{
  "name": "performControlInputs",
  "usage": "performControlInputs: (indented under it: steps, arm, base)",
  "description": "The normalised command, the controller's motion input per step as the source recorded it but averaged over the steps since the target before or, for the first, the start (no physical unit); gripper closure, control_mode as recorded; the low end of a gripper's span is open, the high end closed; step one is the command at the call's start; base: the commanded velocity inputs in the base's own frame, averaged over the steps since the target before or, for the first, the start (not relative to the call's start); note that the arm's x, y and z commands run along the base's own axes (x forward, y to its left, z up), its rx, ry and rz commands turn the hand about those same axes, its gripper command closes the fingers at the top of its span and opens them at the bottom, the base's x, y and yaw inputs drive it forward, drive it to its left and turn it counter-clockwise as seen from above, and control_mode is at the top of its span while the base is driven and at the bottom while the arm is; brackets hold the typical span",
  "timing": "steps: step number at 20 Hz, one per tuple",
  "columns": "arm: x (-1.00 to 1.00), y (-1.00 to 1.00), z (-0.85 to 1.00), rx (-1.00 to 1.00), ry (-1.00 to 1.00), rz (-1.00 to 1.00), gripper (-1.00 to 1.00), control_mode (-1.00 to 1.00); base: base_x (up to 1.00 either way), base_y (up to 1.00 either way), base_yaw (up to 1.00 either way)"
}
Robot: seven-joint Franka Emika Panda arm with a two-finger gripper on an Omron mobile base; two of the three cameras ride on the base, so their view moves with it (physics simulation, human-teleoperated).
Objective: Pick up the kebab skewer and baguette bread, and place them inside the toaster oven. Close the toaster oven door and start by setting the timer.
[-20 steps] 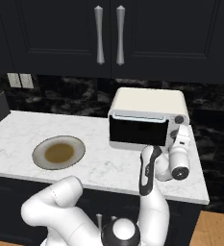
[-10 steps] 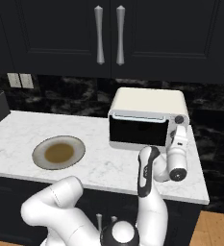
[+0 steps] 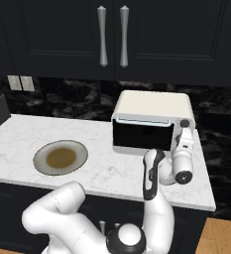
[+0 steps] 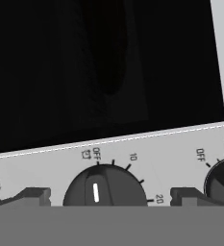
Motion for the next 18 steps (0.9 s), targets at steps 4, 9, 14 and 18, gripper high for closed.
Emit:
performControlInputs:
  steps: [4, 9, 14, 18]
  arm:
    - [0.11, 0.00, 0.00, 0.00, 0.00, 0.00, -1.00, -1.00]
    - [0.01, 0.00, -0.01, 0.00, 0.00, 0.00, -1.00, -1.00]
    - [0.00, 0.00, 0.00, 0.00, 0.00, 0.00, -1.00, -1.00]
    - [0.00, 0.00, 0.00, 0.00, 0.00, 0.00, -1.00, -1.00]
  base:
    - [0.00, 0.00, 0.00]
    - [0.00, 0.00, 0.00]
    - [0.00, 0.00, 0.00]
    - [0.00, 0.00, 0.00]
